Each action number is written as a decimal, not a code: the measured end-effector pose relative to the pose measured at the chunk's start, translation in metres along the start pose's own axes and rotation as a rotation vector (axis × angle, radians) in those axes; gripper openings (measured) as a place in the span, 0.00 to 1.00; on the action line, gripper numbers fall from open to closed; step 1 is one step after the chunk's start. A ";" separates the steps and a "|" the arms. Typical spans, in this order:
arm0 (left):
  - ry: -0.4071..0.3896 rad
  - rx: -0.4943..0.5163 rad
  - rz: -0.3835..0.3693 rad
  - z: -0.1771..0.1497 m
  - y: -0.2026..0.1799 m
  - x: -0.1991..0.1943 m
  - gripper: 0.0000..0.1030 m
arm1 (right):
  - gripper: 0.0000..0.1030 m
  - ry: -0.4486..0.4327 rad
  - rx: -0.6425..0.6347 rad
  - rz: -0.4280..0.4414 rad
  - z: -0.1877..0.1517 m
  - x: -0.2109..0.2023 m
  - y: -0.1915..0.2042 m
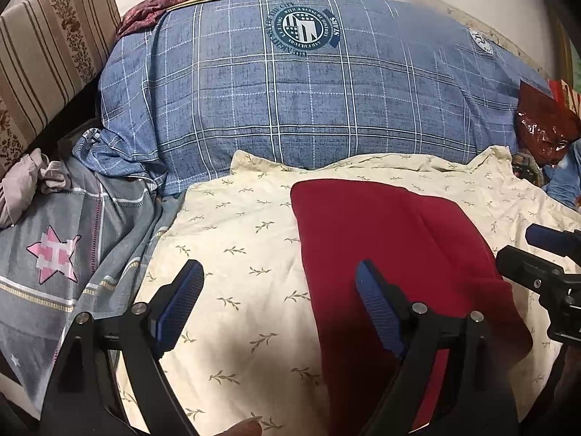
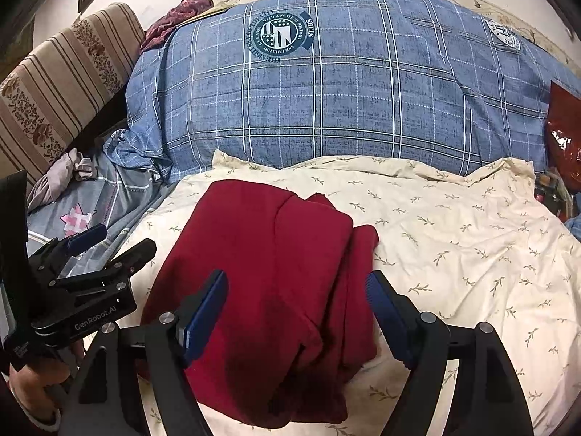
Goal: Fold small clothes
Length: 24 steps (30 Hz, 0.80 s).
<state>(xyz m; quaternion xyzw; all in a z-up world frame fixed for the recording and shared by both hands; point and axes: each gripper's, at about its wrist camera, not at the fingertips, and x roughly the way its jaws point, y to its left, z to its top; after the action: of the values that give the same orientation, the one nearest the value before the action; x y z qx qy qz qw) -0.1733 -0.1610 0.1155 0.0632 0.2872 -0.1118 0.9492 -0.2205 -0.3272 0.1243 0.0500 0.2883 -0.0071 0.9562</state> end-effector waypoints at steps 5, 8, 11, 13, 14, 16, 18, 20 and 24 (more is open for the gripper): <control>0.000 0.000 0.008 0.000 0.001 0.000 0.84 | 0.79 0.002 0.002 0.003 -0.001 0.003 -0.001; 0.000 -0.009 0.008 0.000 0.003 0.001 0.84 | 0.79 0.006 0.000 0.002 -0.002 0.004 0.000; -0.001 -0.020 0.005 0.001 0.004 0.001 0.84 | 0.79 0.011 0.002 0.006 -0.003 0.005 0.001; -0.002 -0.020 0.009 0.001 0.004 0.001 0.84 | 0.80 0.011 0.004 0.011 -0.003 0.006 0.001; -0.001 -0.021 0.008 0.000 0.004 0.001 0.84 | 0.80 0.012 0.002 0.012 -0.003 0.007 0.001; 0.001 -0.018 0.005 0.001 0.004 0.001 0.84 | 0.80 0.012 0.000 0.010 -0.003 0.007 0.002; 0.000 -0.014 0.004 0.001 0.003 0.001 0.84 | 0.80 0.012 0.001 0.013 -0.003 0.007 0.002; -0.002 -0.009 0.008 0.001 0.002 0.001 0.84 | 0.80 0.012 0.000 0.016 -0.002 0.008 0.003; 0.002 -0.005 0.003 0.000 0.001 0.002 0.84 | 0.80 0.015 -0.004 0.017 -0.003 0.009 0.003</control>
<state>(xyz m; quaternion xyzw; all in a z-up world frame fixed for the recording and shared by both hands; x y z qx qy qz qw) -0.1710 -0.1606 0.1145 0.0615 0.2885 -0.1095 0.9492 -0.2148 -0.3237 0.1171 0.0505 0.2949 0.0017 0.9542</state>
